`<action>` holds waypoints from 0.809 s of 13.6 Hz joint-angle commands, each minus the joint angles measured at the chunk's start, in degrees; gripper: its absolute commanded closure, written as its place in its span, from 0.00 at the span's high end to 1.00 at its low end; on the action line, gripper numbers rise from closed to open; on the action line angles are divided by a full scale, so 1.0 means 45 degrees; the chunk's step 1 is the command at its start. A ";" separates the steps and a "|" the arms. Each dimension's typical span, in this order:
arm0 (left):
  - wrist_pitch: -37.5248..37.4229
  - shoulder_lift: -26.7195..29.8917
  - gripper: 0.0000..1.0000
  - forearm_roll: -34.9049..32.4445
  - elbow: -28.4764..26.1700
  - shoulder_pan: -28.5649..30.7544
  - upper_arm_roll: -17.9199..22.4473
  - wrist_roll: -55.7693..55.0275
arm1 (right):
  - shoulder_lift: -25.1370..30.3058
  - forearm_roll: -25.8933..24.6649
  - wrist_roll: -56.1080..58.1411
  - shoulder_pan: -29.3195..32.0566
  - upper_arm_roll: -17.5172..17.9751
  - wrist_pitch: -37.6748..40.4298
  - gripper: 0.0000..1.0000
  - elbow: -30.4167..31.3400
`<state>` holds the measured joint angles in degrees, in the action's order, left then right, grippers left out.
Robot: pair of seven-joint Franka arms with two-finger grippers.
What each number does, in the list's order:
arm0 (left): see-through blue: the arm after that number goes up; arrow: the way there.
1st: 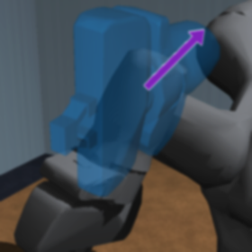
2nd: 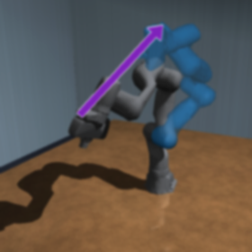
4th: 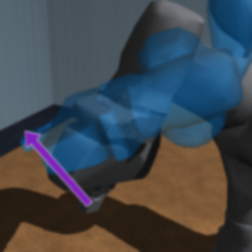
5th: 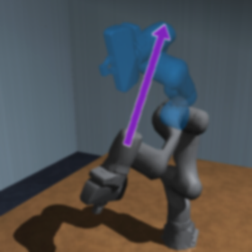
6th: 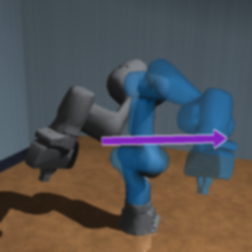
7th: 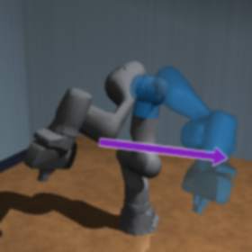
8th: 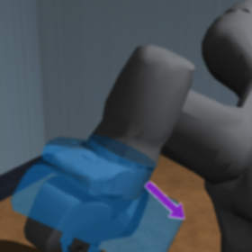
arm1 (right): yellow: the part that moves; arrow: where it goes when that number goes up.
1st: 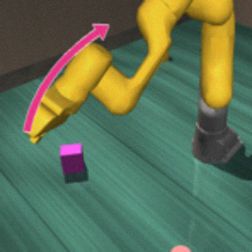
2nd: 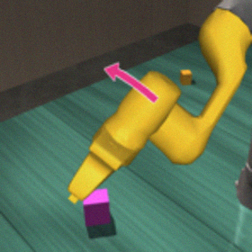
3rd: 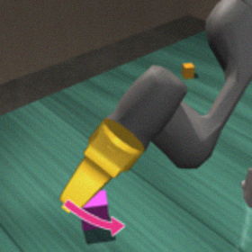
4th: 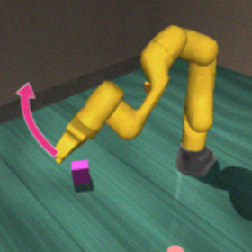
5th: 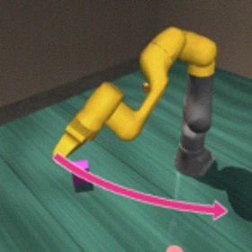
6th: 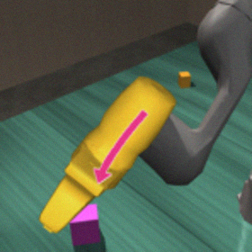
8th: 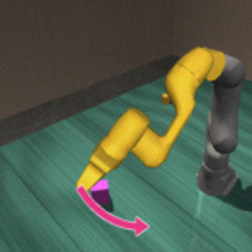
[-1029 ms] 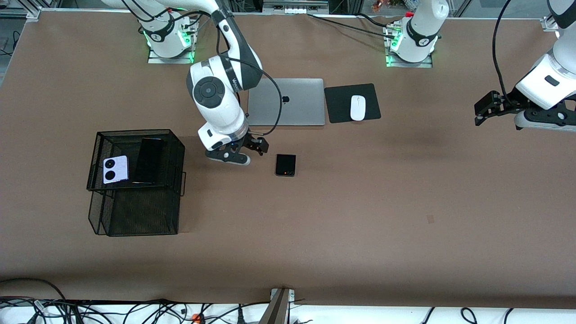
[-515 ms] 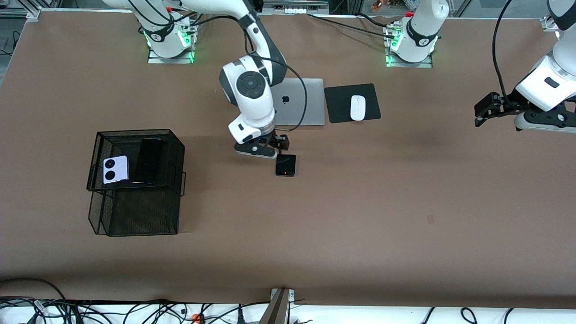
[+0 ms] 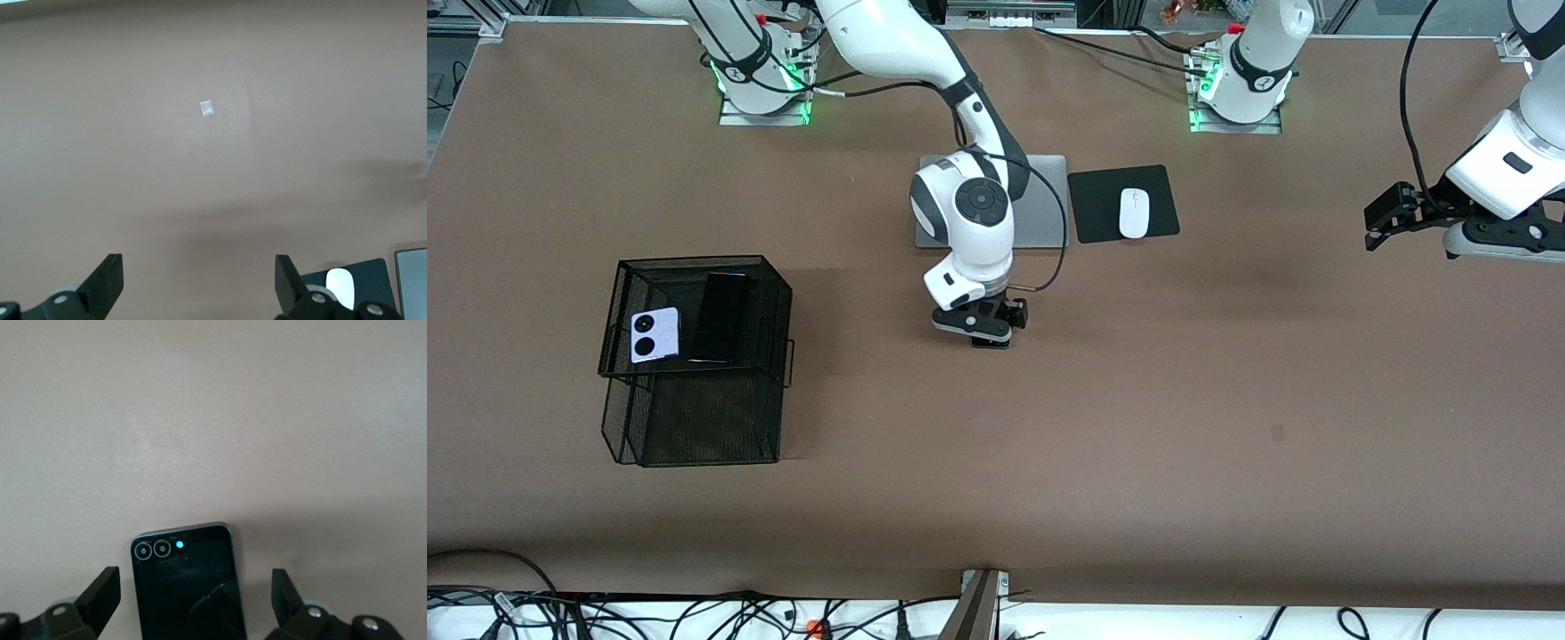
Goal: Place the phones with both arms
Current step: 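Lower the right gripper and grasp the small black flip phone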
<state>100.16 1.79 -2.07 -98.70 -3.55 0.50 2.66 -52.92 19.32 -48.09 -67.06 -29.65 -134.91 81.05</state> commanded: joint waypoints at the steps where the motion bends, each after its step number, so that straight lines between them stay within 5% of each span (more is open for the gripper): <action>1: -0.0149 -0.0163 1.00 0.0285 0.0352 0.0009 0.0025 0.0269 | -0.0503 0.0102 -0.0251 0.0195 0.0339 0.0097 1.00 -0.0880; 11: -0.0188 -0.0163 1.00 0.0266 0.0352 -0.0011 0.0005 0.0249 | -0.1169 -0.0074 -0.0563 0.0156 0.0379 0.0019 1.00 -0.1135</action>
<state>100.16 1.79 -2.07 -98.70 -3.56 0.48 2.66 -56.63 19.32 -49.43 -66.94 -28.40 -134.88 77.47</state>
